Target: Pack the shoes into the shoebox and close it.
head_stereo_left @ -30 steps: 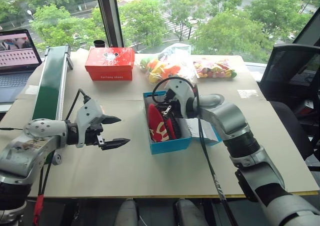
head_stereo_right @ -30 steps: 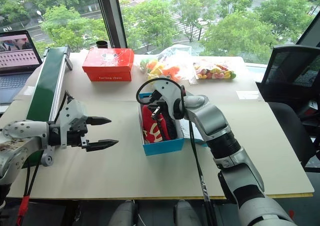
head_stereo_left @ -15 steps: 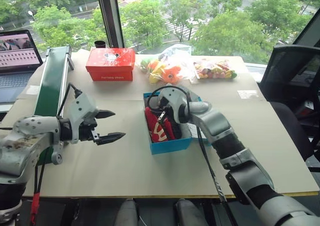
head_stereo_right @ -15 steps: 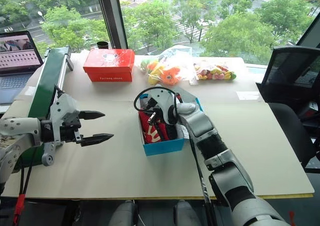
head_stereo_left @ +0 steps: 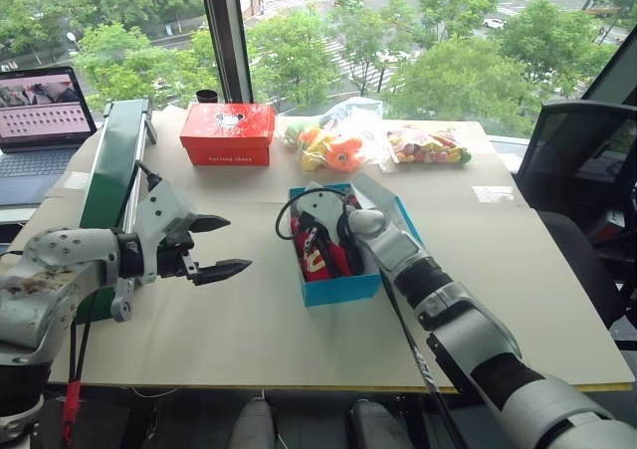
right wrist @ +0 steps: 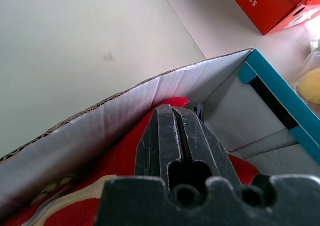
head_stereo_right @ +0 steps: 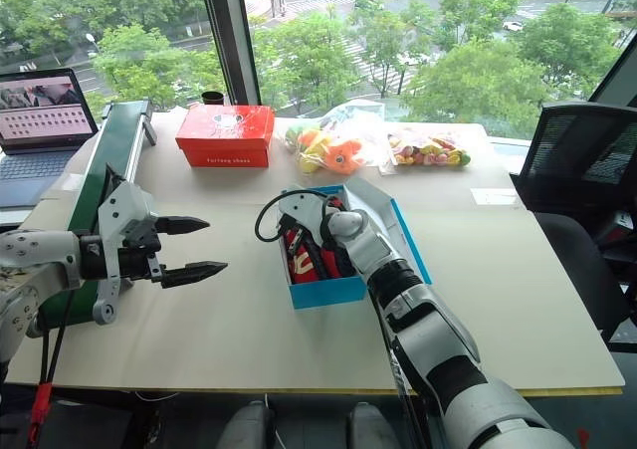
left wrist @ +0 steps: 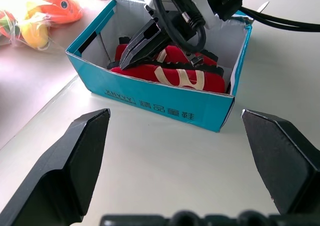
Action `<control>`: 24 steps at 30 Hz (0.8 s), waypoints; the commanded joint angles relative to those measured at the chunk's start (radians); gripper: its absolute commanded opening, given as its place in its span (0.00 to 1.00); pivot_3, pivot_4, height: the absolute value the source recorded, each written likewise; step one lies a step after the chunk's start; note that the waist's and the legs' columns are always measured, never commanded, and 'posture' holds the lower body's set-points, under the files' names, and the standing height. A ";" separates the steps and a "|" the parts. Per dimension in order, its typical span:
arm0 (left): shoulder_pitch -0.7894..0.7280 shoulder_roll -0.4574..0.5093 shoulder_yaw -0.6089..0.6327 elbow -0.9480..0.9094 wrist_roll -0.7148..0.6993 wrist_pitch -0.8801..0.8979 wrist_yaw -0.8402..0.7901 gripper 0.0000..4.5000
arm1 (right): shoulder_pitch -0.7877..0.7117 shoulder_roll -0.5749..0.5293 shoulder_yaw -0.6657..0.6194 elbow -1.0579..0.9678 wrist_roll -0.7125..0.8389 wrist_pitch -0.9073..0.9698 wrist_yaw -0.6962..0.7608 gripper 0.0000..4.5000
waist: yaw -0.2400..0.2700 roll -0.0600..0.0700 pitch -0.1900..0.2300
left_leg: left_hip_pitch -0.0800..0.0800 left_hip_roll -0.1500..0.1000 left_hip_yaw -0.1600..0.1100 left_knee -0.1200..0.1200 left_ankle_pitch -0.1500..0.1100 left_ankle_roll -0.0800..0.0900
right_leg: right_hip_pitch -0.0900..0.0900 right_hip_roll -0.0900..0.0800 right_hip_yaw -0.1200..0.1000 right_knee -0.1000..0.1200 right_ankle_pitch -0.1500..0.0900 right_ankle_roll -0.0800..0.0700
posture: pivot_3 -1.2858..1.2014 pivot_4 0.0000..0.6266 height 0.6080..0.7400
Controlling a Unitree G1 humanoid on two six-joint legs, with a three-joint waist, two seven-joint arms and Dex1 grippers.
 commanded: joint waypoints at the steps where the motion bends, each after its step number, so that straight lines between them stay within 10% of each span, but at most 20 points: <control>1: -0.048 -0.002 -0.018 0.009 -0.002 -0.016 -0.018 1.00 | 0.053 -0.060 -0.166 -0.274 0.180 0.300 0.087 0.01 | 0.008 0.000 0.000 | 0.000 0.000 0.000 0.000 0.000 0.000 | 0.000 0.000 0.000 0.000 0.000 0.000 | 0.52 0.24 0.99; 8: -0.133 -0.007 -0.095 0.084 0.017 -0.036 -0.094 1.00 | 0.143 -0.307 -0.360 -0.959 0.575 0.874 0.267 0.01 | 0.012 0.001 0.001 | -0.026 0.000 0.000 0.000 0.000 0.001 | -0.021 0.000 -0.001 0.002 0.003 -0.006 | 0.52 0.24 0.99; 15: -0.276 -0.034 -0.217 0.226 0.091 -0.114 -0.209 1.00 | 0.549 -0.674 -0.506 -1.264 0.760 1.023 0.393 0.01 | 0.015 0.001 0.002 | -0.027 0.000 -0.001 0.002 -0.004 0.007 | -0.019 0.000 -0.003 -0.001 0.000 -0.006 | 0.52 0.24 0.99; 24: -0.410 -0.096 -0.301 0.361 0.158 -0.182 -0.301 1.00 | 0.783 -0.460 -0.457 -1.128 0.693 0.897 0.160 0.01 | -0.018 0.001 0.002 | -0.023 0.000 0.000 0.007 -0.003 0.008 | -0.016 0.002 0.002 0.001 -0.003 0.001 | 0.52 0.24 0.99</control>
